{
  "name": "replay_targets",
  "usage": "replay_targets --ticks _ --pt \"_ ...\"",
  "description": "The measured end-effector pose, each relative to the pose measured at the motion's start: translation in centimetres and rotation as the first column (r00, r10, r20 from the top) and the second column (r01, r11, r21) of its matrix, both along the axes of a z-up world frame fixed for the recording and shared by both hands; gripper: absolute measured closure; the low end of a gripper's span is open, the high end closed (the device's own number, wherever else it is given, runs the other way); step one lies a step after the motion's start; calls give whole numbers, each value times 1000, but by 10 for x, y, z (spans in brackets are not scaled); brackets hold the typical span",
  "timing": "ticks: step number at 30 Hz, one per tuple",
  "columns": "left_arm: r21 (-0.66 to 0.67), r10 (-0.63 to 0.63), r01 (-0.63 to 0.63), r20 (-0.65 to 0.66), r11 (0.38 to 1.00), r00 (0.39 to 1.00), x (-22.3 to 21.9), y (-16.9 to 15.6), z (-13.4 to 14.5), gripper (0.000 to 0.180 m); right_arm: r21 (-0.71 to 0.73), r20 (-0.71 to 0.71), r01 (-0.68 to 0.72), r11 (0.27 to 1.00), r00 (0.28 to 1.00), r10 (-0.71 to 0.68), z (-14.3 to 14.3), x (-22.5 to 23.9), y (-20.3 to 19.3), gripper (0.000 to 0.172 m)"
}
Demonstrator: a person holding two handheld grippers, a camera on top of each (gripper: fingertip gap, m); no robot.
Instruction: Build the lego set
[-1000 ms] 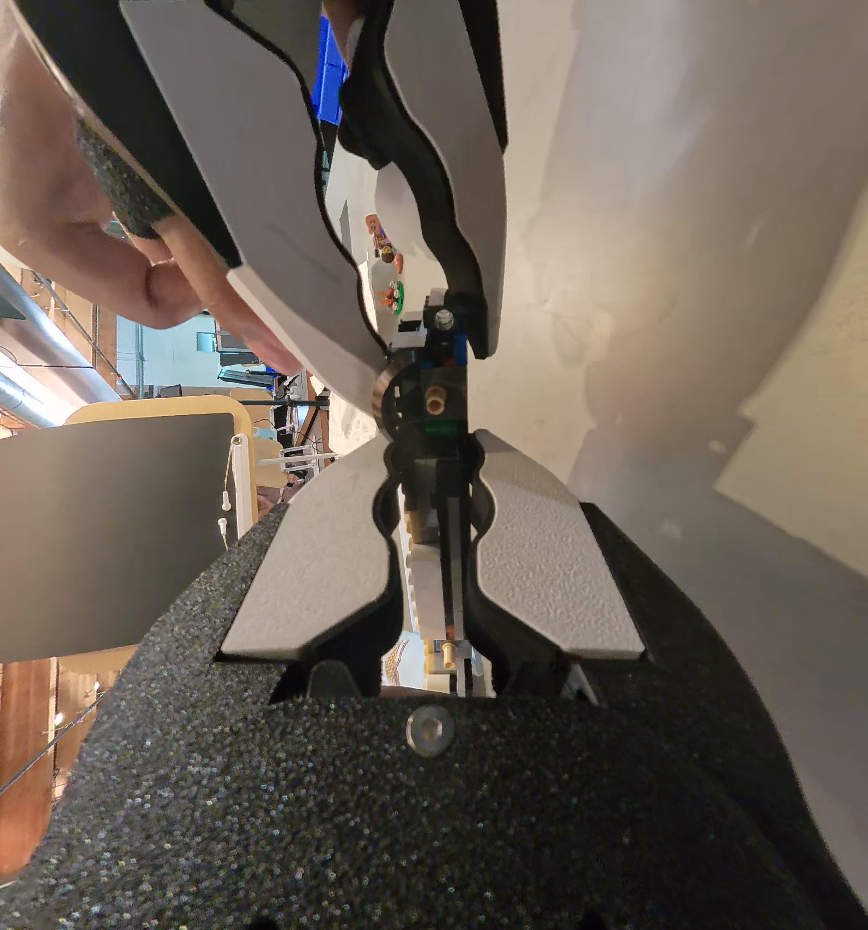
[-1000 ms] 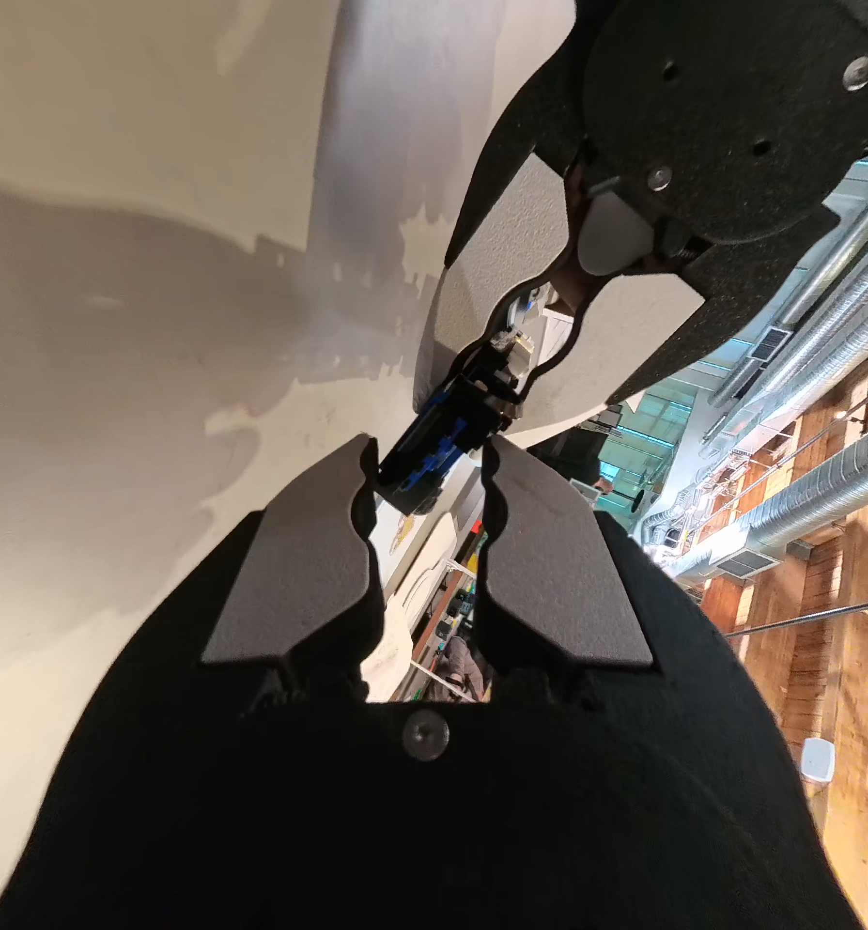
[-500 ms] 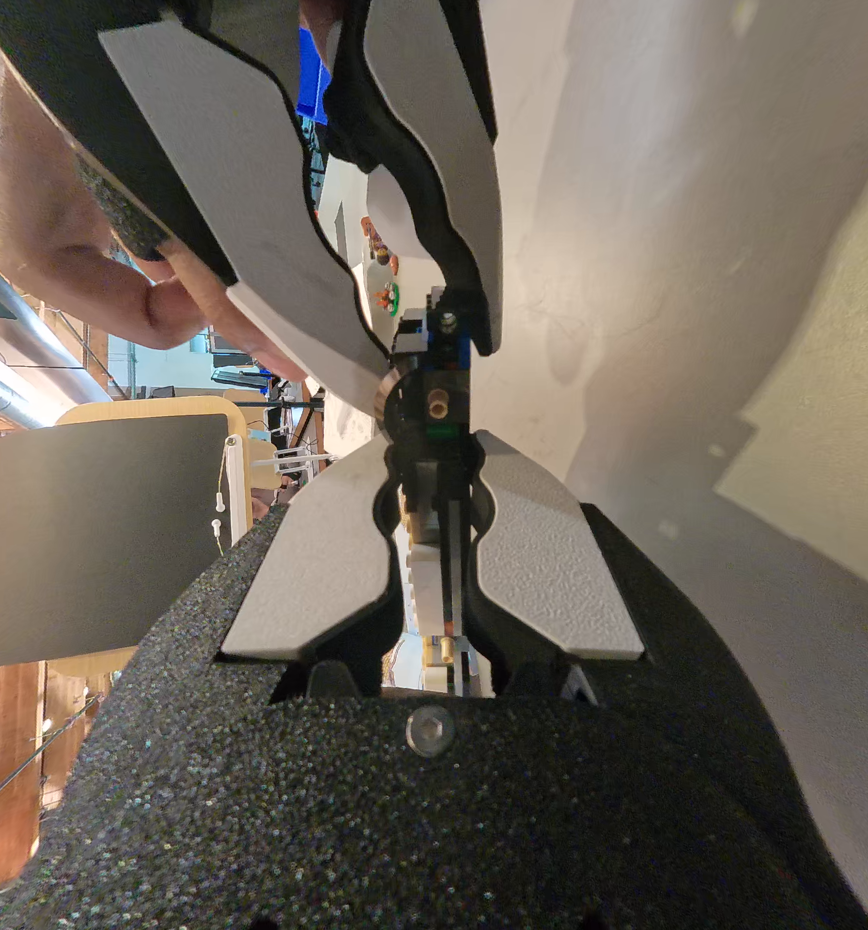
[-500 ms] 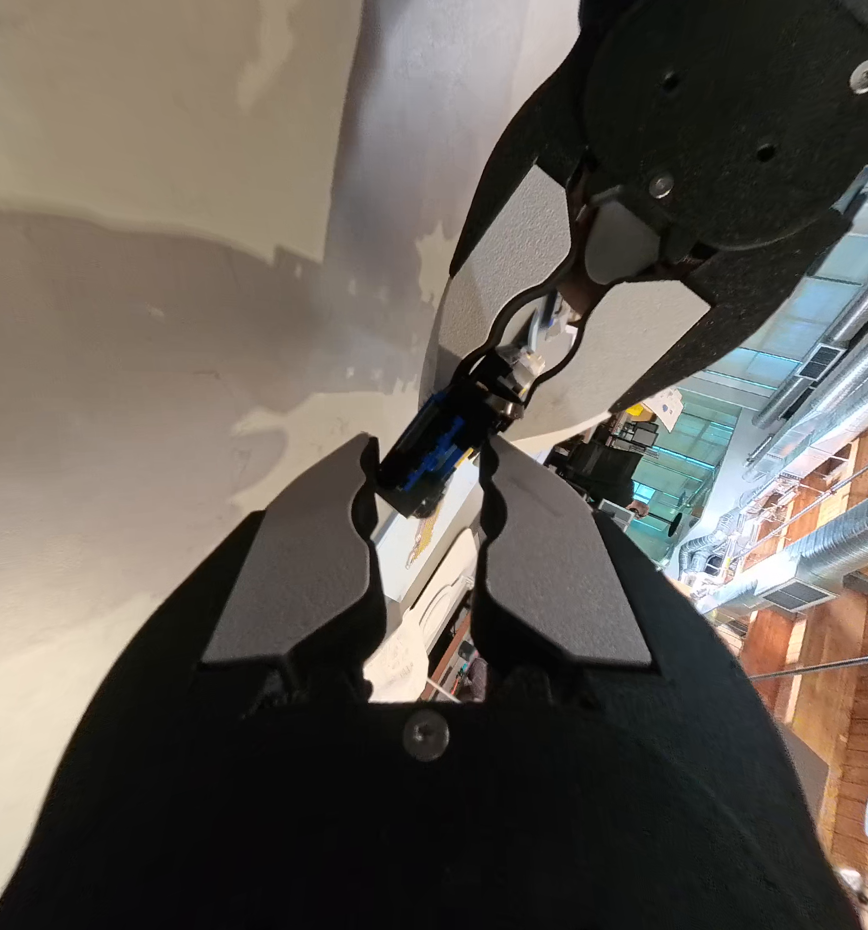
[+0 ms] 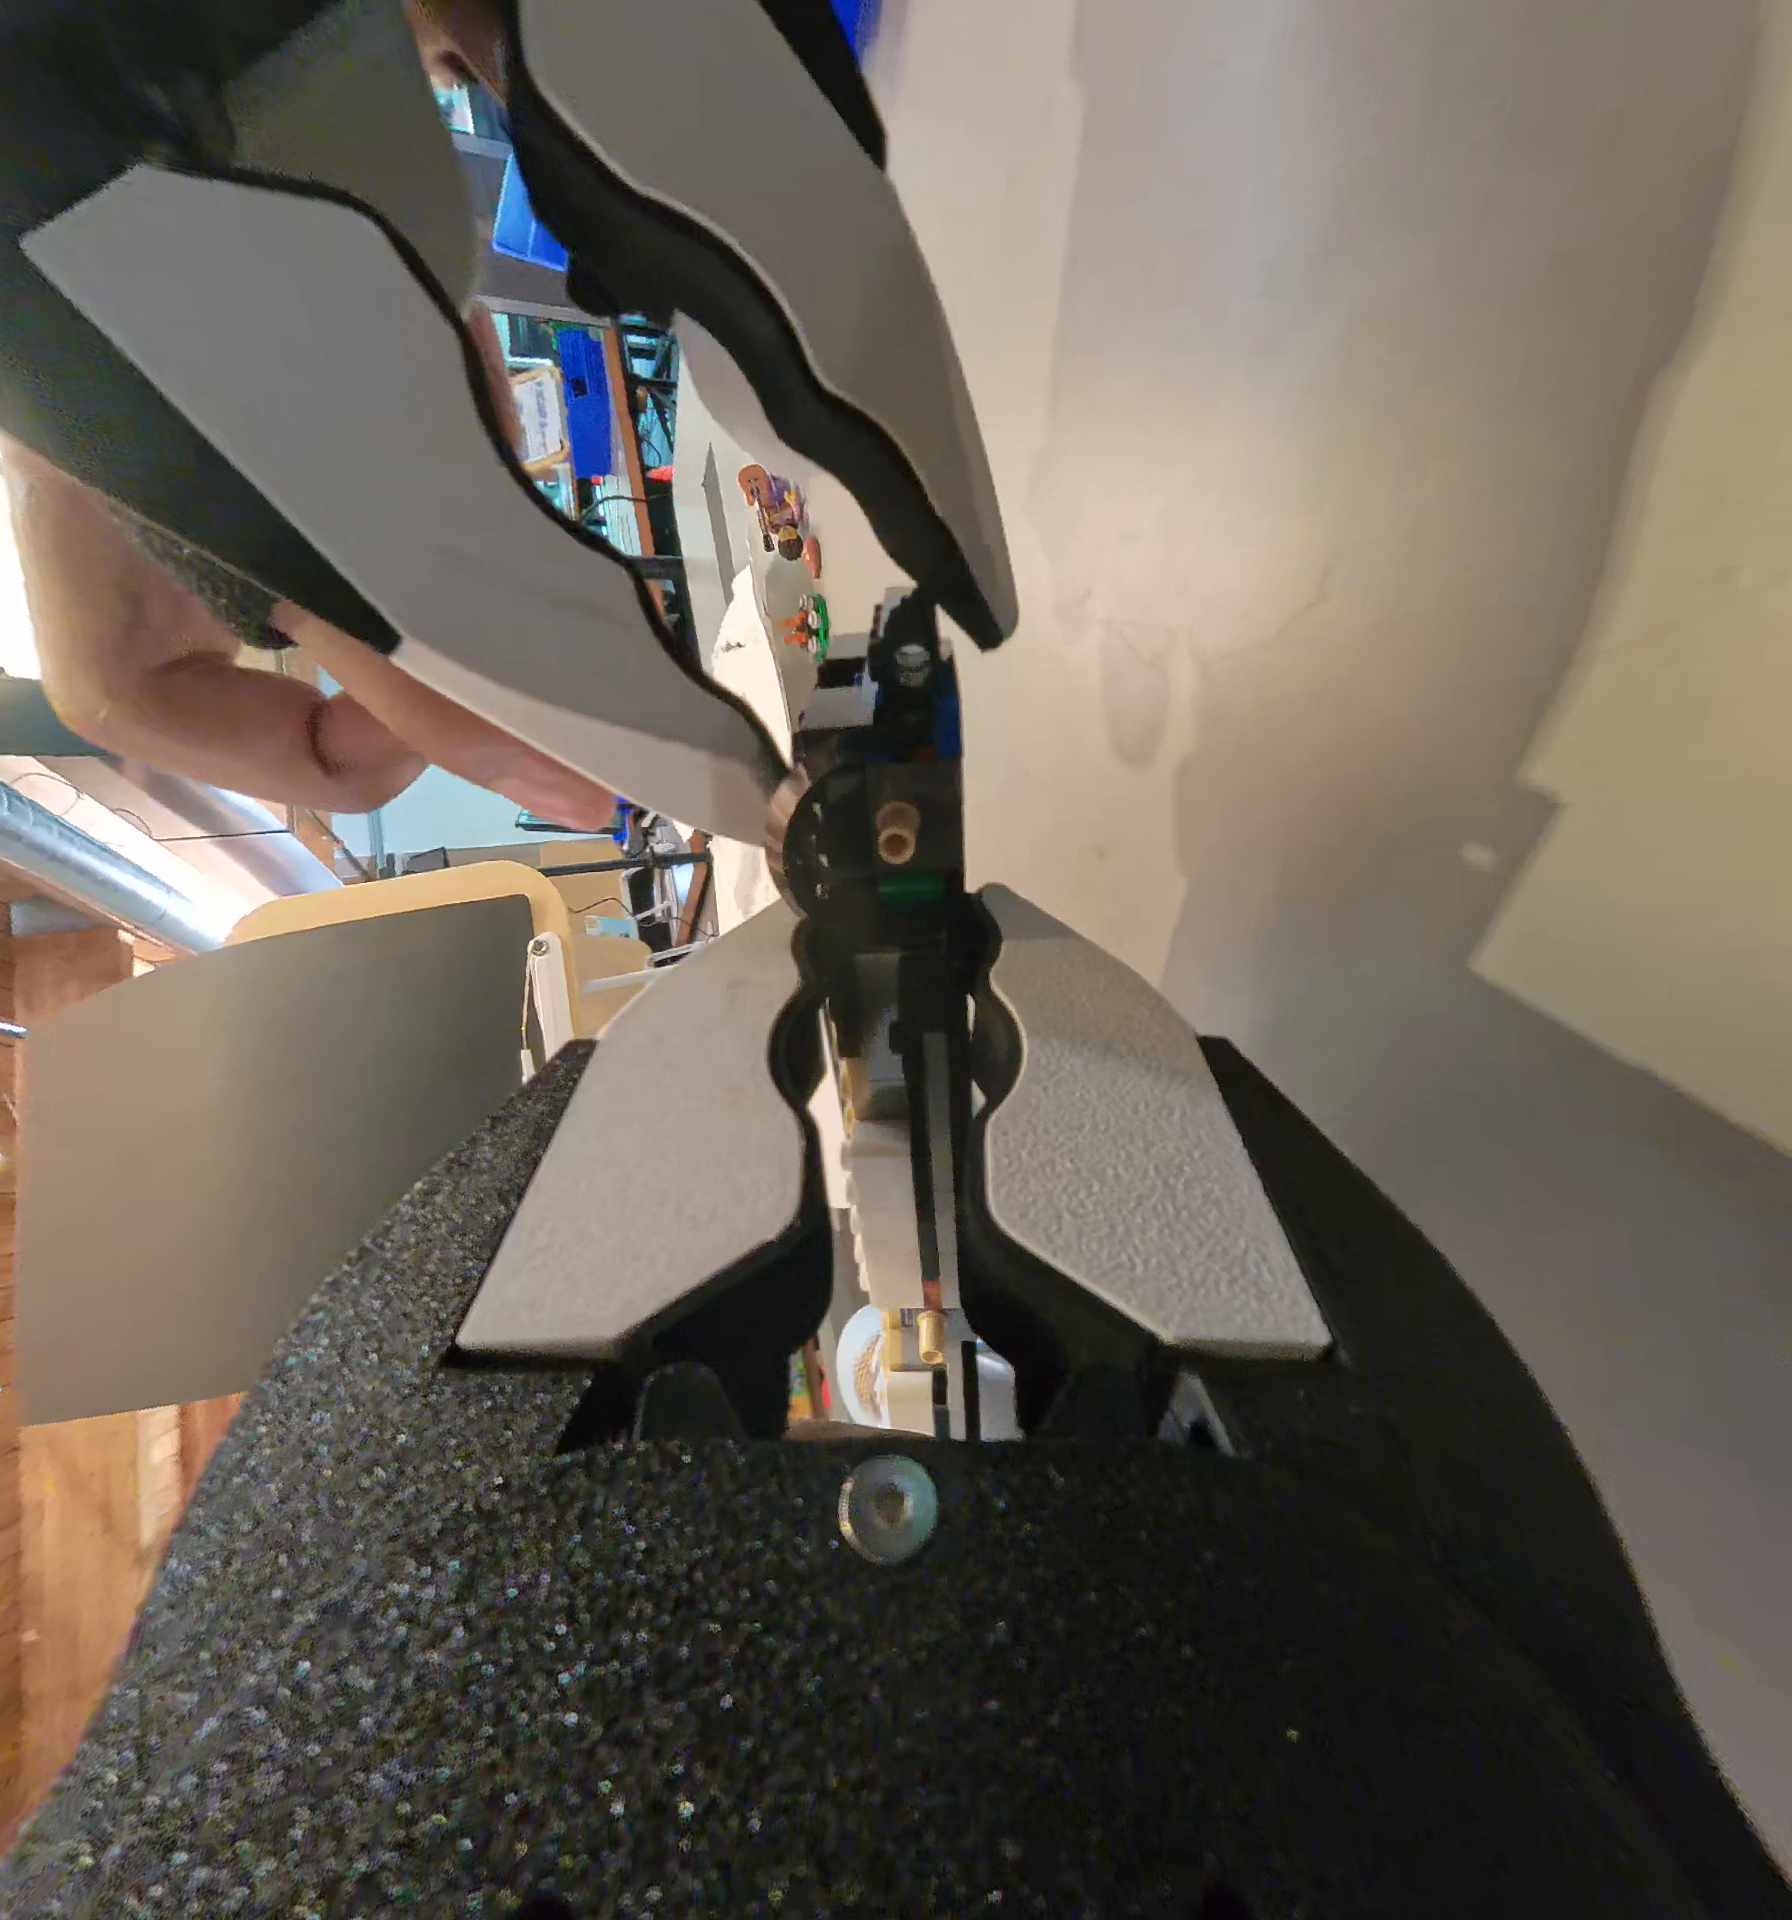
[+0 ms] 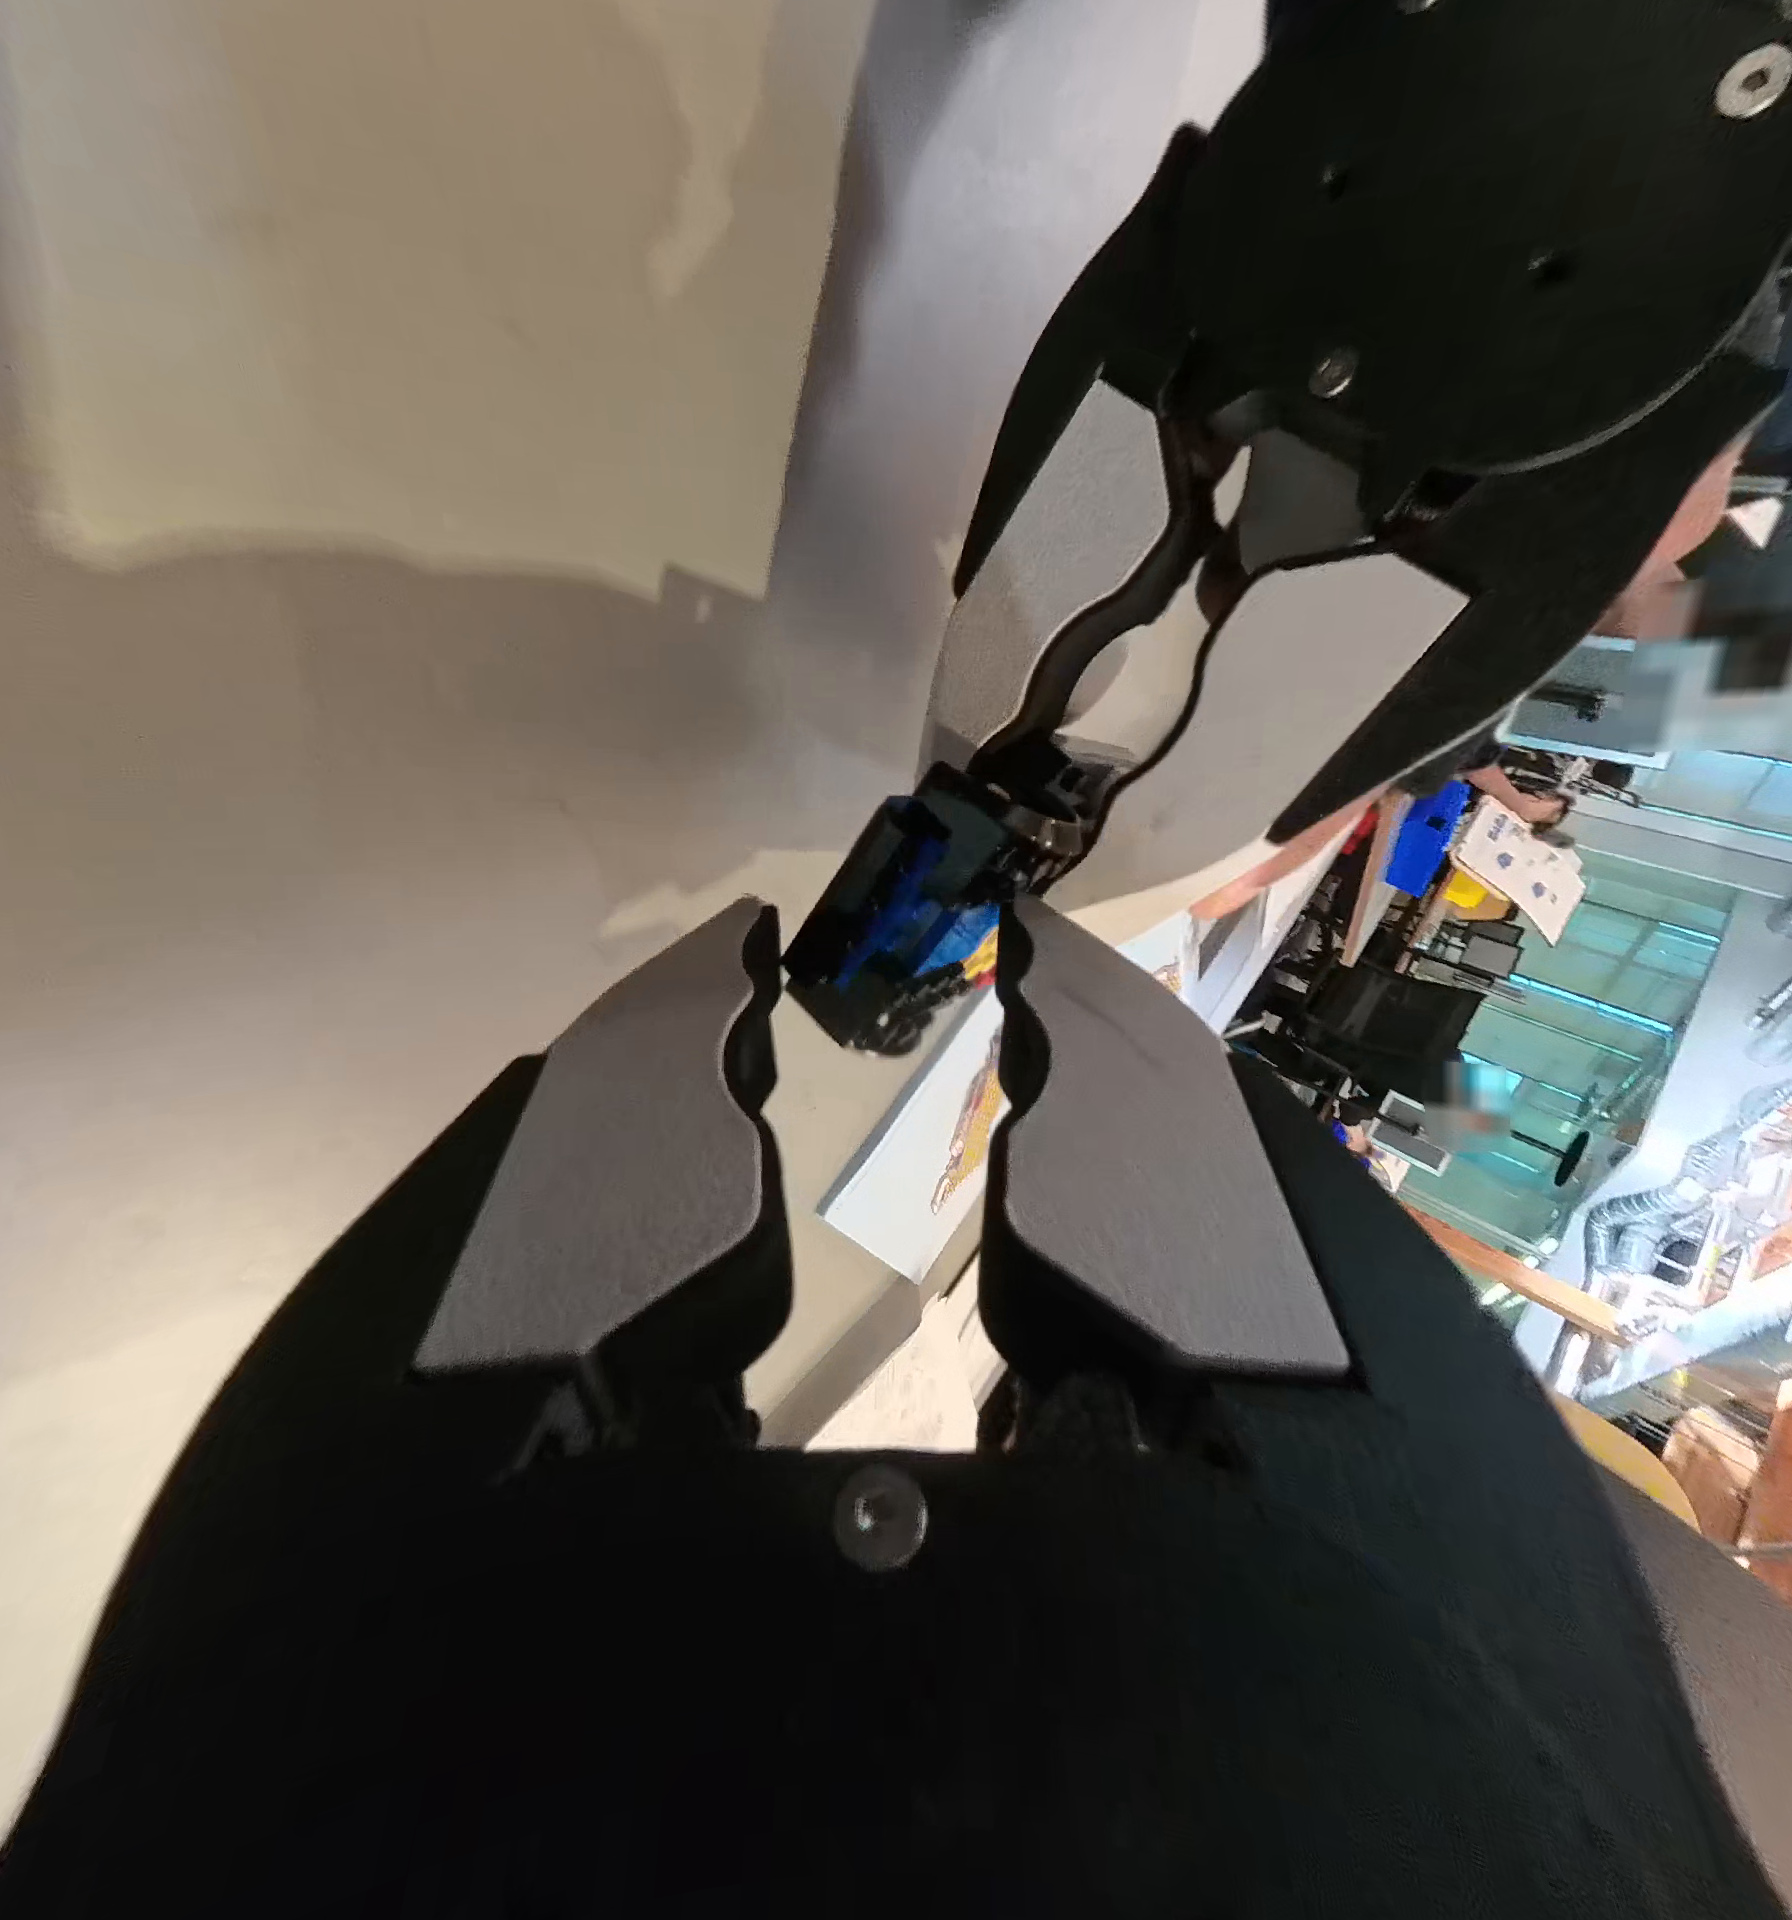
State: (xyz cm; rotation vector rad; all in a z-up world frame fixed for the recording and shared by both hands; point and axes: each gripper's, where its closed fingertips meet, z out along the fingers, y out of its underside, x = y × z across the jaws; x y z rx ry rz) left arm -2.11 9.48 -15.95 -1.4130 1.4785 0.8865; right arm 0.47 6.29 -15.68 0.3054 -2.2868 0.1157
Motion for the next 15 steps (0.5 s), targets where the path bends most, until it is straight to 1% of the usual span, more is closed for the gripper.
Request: replay_targets --ticks 6,9,15 --pt "21 -9 9 -36 1000 999 -1 -2 4 156 -20 43 -8 1000 999 9 1 0 -2 131" --pt "24 -32 33 -42 999 999 3 -5 5 156 -54 72 -9 999 997 13 2 2 -5 127" --pt "16 -60 61 -58 998 997 8 -10 5 156 -131 156 -4 991 988 25 0 9 -12 128"
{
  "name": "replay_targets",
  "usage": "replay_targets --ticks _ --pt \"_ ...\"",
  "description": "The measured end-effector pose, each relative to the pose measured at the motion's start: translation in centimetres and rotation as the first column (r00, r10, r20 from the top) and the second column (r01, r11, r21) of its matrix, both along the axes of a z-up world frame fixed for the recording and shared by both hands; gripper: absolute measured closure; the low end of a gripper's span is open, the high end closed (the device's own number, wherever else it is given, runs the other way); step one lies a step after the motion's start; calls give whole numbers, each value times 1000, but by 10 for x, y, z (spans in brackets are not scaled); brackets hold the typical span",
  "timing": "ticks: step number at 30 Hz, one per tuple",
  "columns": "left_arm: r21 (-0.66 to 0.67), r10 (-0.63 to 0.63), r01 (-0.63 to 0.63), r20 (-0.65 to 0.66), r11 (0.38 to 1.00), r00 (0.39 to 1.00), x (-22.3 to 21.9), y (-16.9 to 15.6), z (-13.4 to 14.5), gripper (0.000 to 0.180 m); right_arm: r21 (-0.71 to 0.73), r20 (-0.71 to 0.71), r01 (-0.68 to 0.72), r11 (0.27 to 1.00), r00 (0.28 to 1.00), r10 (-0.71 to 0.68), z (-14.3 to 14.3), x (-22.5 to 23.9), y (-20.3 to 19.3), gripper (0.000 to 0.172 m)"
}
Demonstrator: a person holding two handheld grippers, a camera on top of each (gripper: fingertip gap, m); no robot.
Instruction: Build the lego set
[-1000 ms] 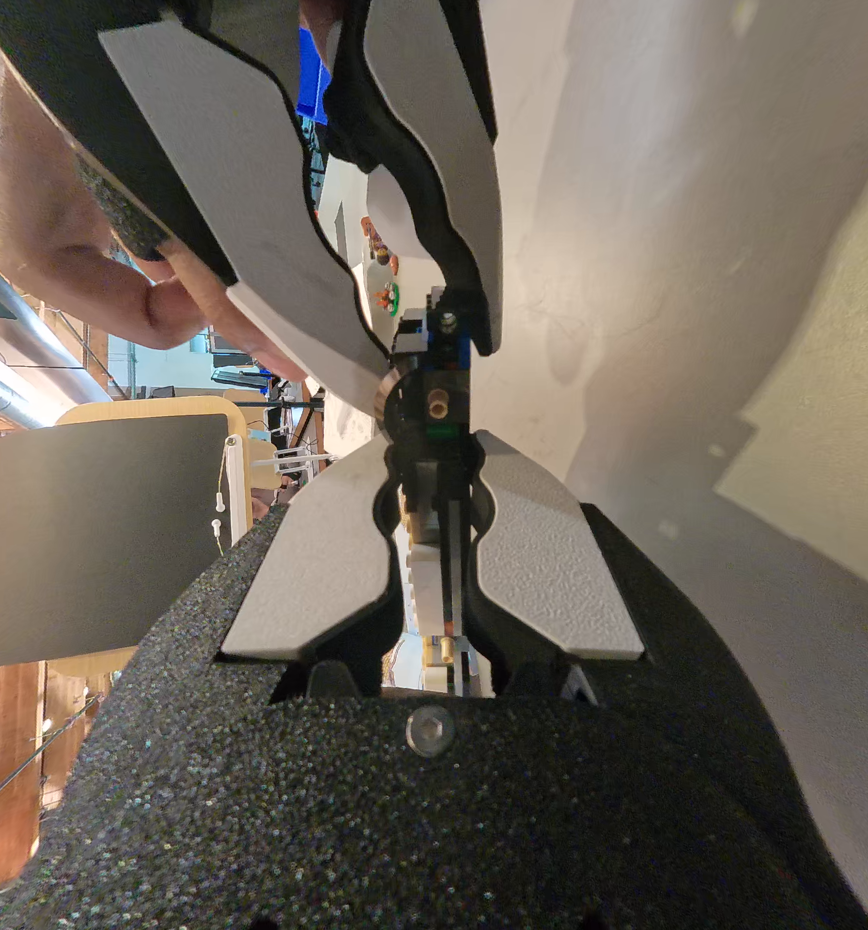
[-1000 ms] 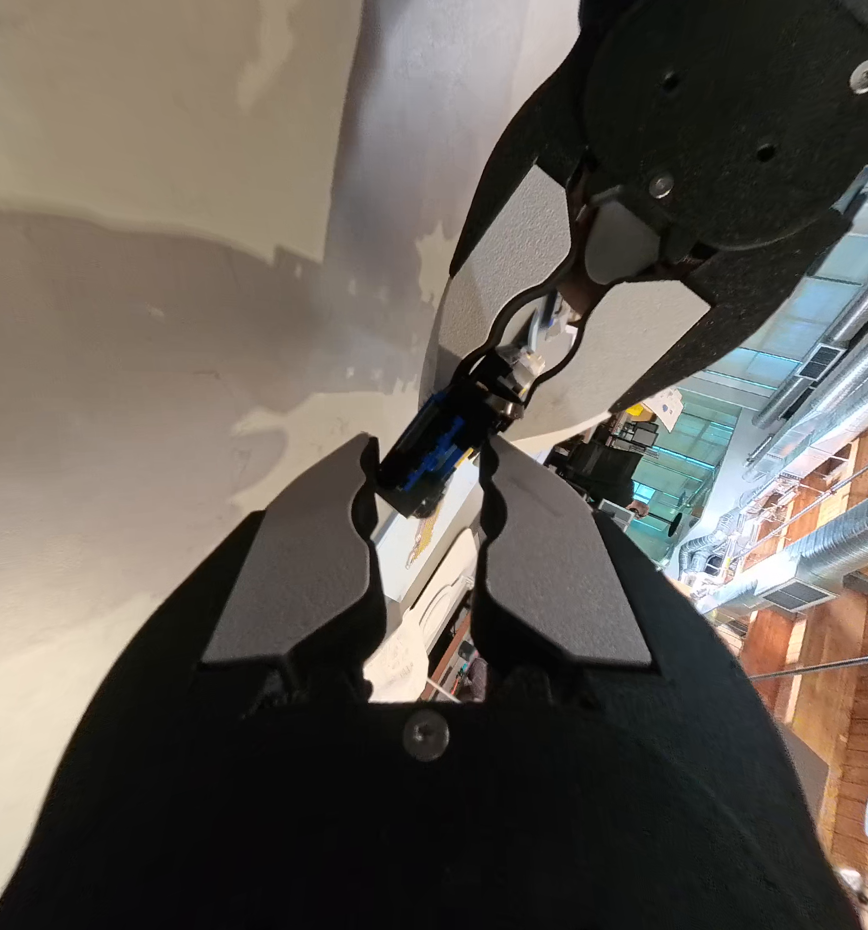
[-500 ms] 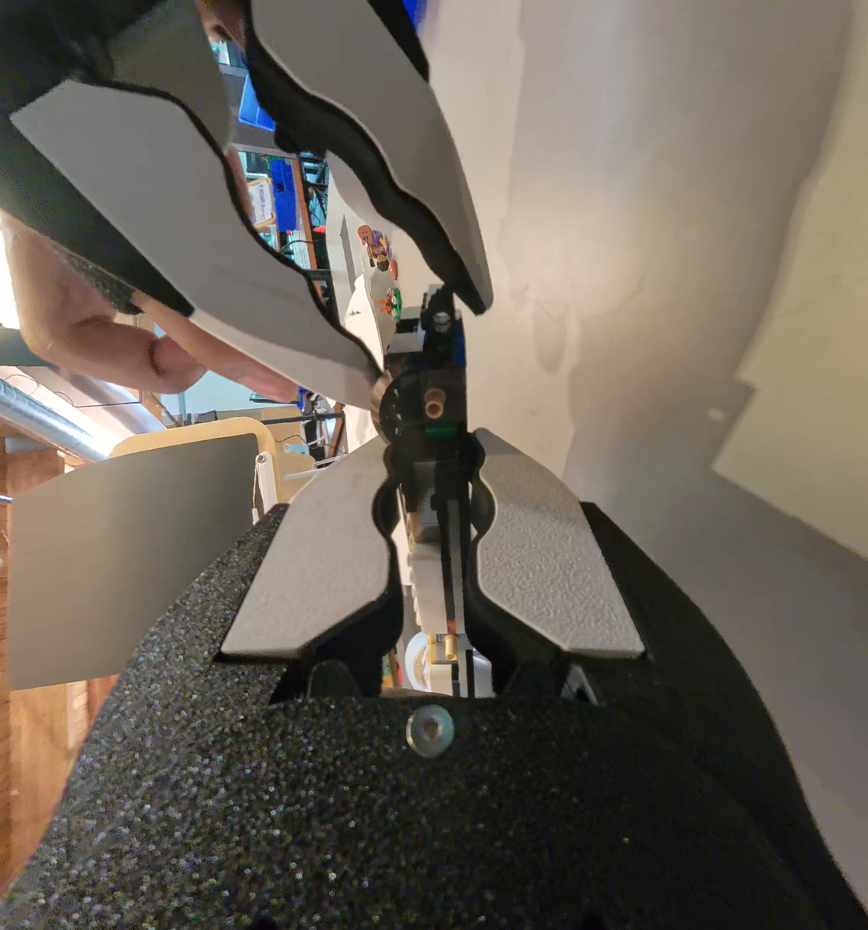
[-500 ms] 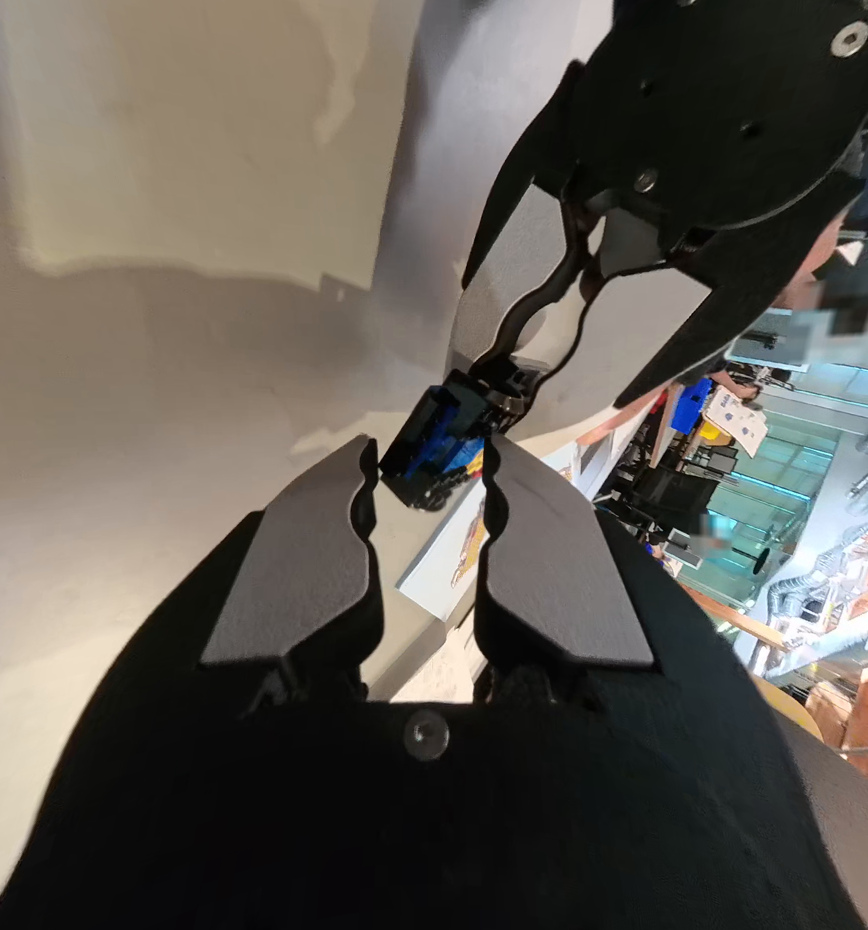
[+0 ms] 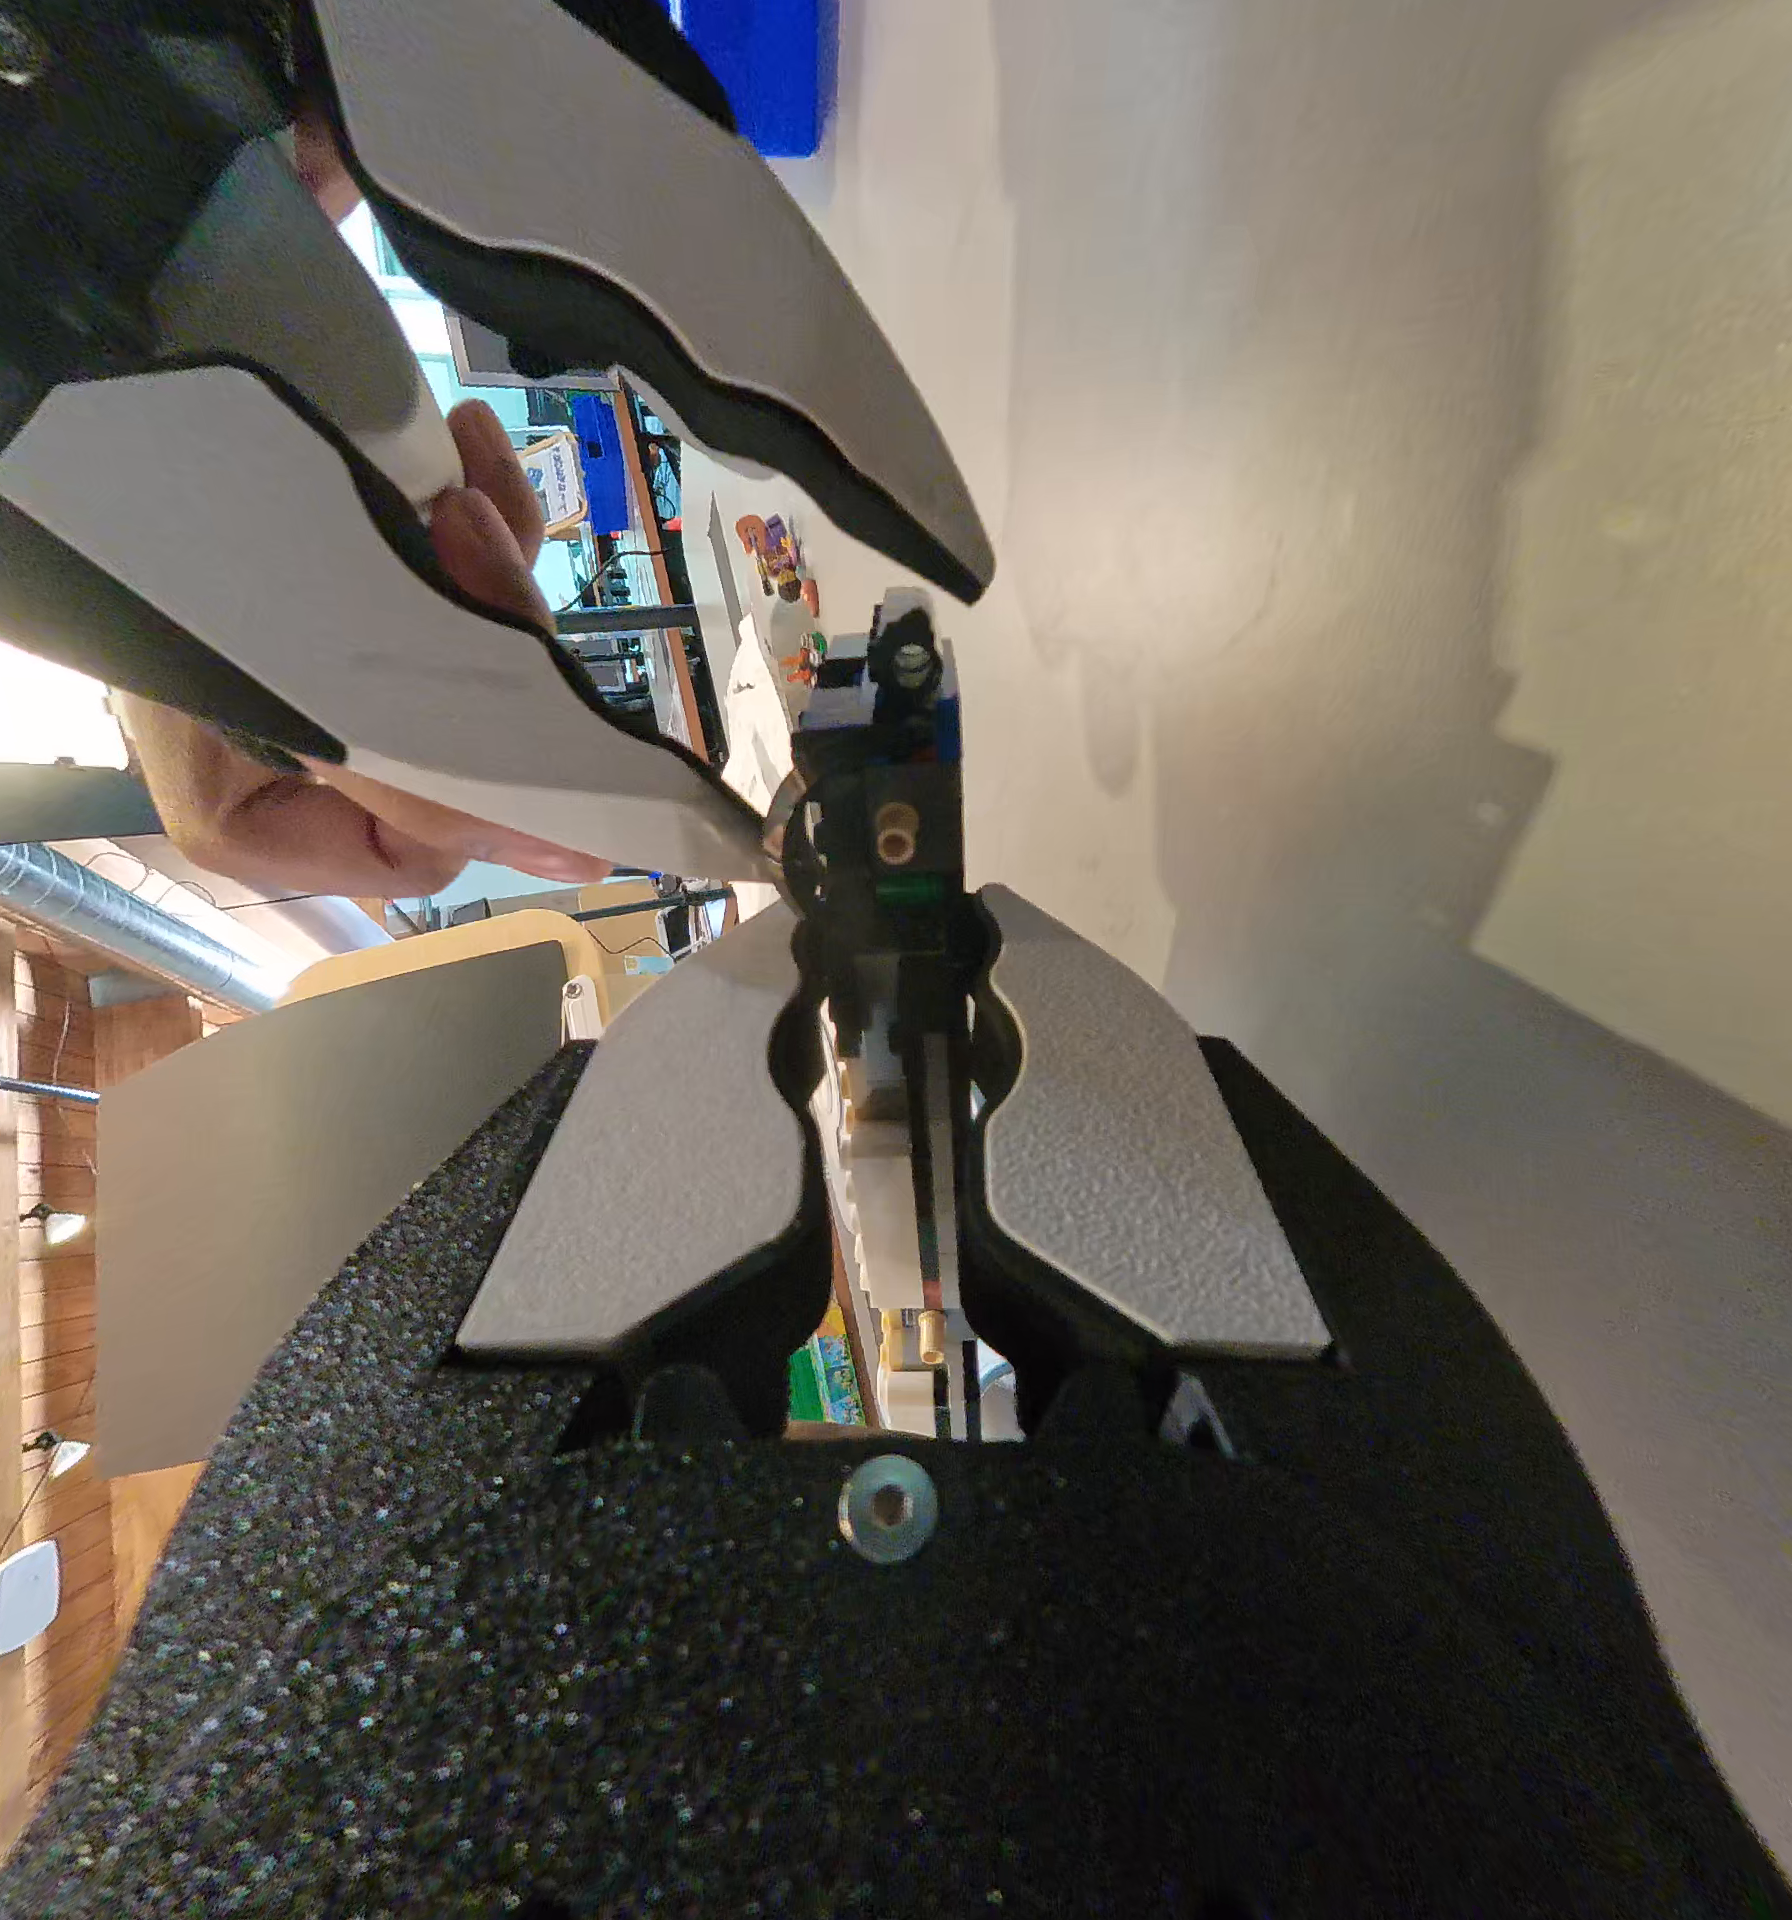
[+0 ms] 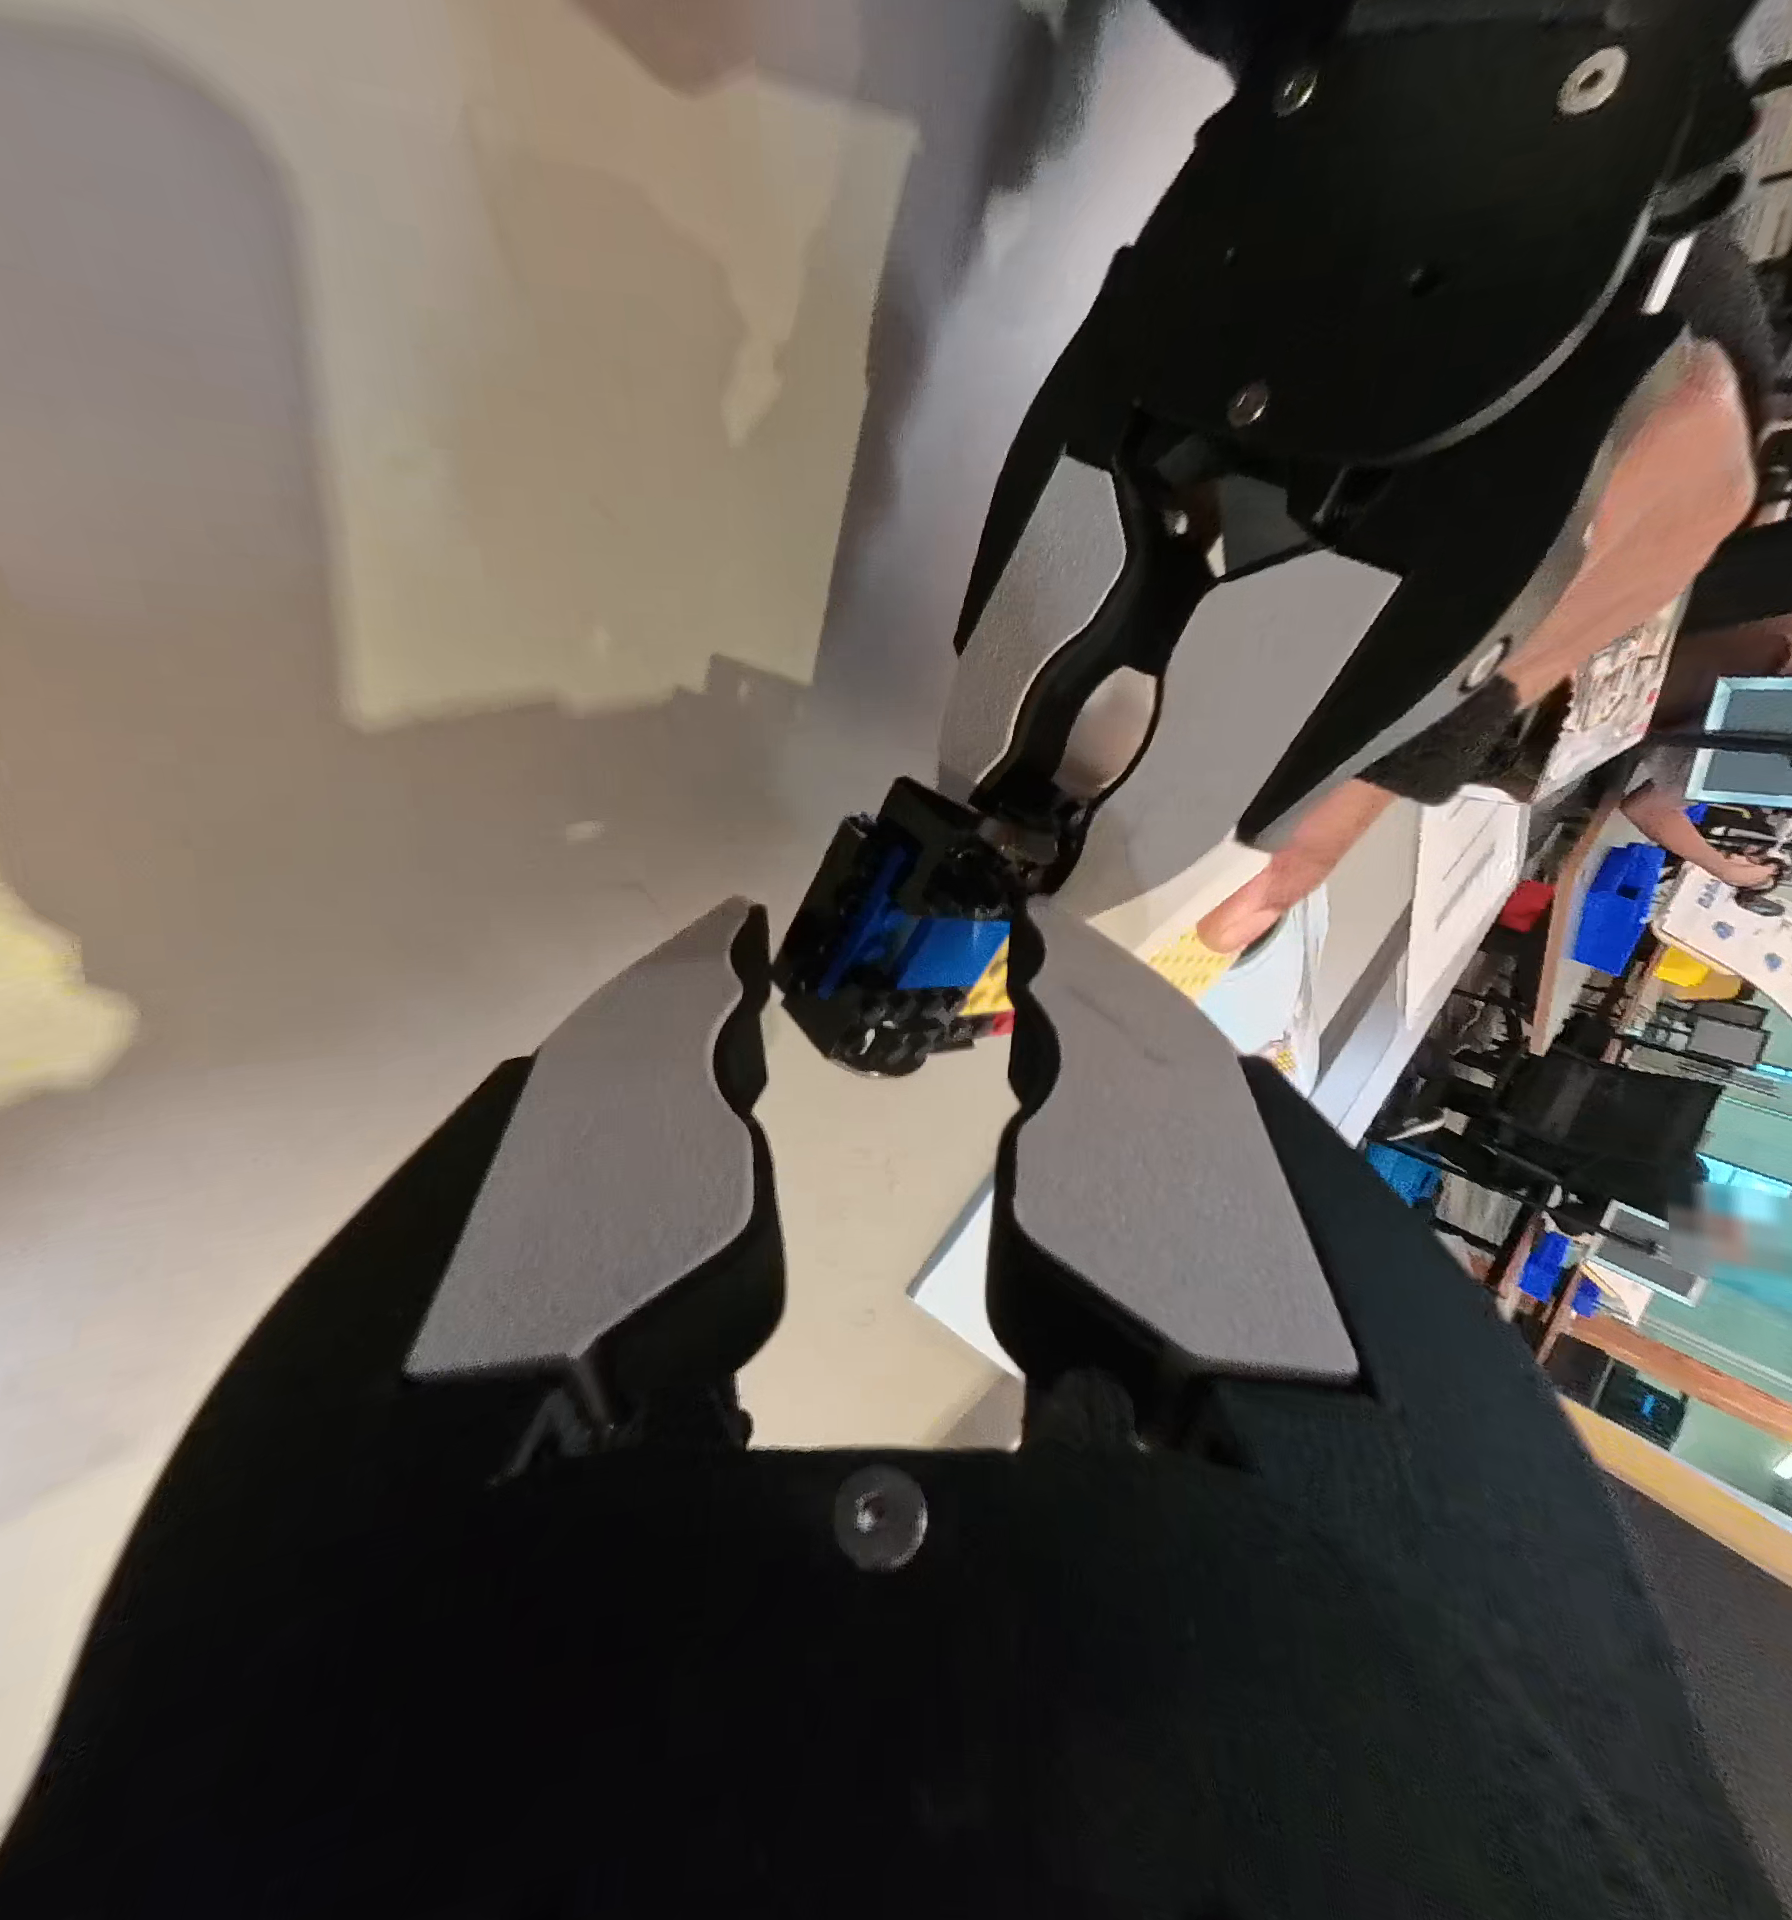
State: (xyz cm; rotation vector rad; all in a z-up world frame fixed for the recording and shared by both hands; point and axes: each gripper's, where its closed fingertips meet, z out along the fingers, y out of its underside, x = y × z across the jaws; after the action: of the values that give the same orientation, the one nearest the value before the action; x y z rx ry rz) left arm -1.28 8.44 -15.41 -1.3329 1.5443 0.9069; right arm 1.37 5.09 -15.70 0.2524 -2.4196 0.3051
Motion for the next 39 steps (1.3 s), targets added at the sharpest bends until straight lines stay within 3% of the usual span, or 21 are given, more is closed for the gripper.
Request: replay_targets --ticks 35,39 --pt "-18 2 -1 37 1000 999 5 8 -8 157 -35 59 2 999 998 0 -1 3 -3 129" --pt "22 31 -32 55 999 998 1 13 0 157 -12 10 11 1000 1000 -11 5 0 2 126"
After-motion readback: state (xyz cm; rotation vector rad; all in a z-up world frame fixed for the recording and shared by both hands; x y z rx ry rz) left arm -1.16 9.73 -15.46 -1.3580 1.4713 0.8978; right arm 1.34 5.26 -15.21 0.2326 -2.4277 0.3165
